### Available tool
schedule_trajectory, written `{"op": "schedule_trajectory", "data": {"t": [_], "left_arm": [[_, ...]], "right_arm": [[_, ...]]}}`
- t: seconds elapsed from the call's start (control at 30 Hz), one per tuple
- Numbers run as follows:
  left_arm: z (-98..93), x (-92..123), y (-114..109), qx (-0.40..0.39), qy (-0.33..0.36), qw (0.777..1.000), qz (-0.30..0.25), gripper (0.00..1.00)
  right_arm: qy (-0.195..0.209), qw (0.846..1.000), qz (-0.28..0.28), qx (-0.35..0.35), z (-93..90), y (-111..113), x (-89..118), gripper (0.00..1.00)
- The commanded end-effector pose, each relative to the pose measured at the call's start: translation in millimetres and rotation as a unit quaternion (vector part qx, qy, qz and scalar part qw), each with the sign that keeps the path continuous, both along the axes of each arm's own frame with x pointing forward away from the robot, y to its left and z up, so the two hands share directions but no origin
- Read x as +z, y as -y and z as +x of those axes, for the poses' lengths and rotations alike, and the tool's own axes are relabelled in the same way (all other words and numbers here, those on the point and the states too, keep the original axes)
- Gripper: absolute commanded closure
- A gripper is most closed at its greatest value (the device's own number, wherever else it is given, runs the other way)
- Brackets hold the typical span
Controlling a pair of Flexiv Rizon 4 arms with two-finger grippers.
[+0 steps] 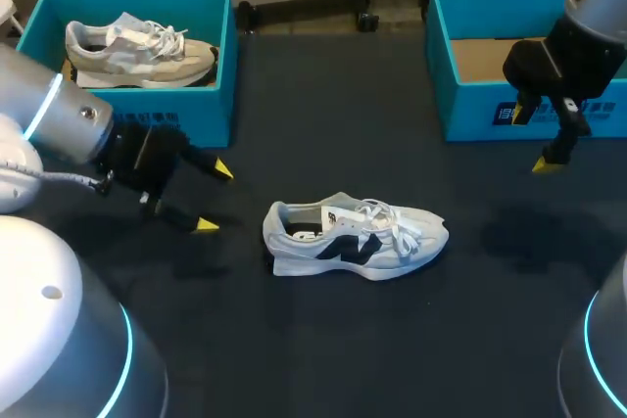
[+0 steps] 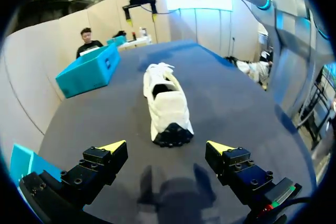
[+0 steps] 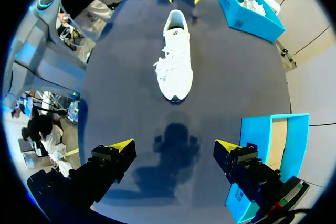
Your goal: Take the shoe out of the shoebox, open the shoe tongue, remove and reinsert the insole, then place the shoe into the shoebox
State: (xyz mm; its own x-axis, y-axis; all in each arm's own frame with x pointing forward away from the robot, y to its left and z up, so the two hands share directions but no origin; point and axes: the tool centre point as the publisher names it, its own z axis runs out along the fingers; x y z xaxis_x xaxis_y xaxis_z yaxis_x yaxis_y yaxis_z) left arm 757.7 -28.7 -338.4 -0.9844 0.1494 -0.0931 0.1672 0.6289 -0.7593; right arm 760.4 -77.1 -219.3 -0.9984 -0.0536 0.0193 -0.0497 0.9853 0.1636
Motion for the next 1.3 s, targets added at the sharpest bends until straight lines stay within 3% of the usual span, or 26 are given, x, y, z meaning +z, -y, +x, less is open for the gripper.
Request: {"op": "schedule_trajectory", "data": {"t": [0.03,0.4,0.63,0.97,1.3], "left_arm": [[-6.2,-14.3,1.6,0.023,0.016,0.999,-0.021,0.0],[-8.9,-45.8,11.4,0.054,-0.002,0.995,-0.086,0.0],[-8.4,-54.7,18.2,0.056,-0.011,0.987,-0.15,0.0],[-8.9,-57.3,27.5,0.054,-0.015,0.984,-0.17,0.0],[-13.4,-57.9,51.9,0.057,-0.034,0.981,-0.181,0.0]], "right_arm": [[0.0,1.0,0.0,0.0,-0.1,0.1,-0.8,0.0],[0.0,1.0,0.0,0.0,-0.1,0.1,-0.8,0.0],[0.0,1.0,0.0,0.0,-0.1,0.1,-0.8,0.0],[0.0,1.0,0.0,0.0,-0.1,0.1,-0.8,0.0],[0.0,1.0,0.0,0.0,-0.1,0.1,-0.8,0.0]]}}
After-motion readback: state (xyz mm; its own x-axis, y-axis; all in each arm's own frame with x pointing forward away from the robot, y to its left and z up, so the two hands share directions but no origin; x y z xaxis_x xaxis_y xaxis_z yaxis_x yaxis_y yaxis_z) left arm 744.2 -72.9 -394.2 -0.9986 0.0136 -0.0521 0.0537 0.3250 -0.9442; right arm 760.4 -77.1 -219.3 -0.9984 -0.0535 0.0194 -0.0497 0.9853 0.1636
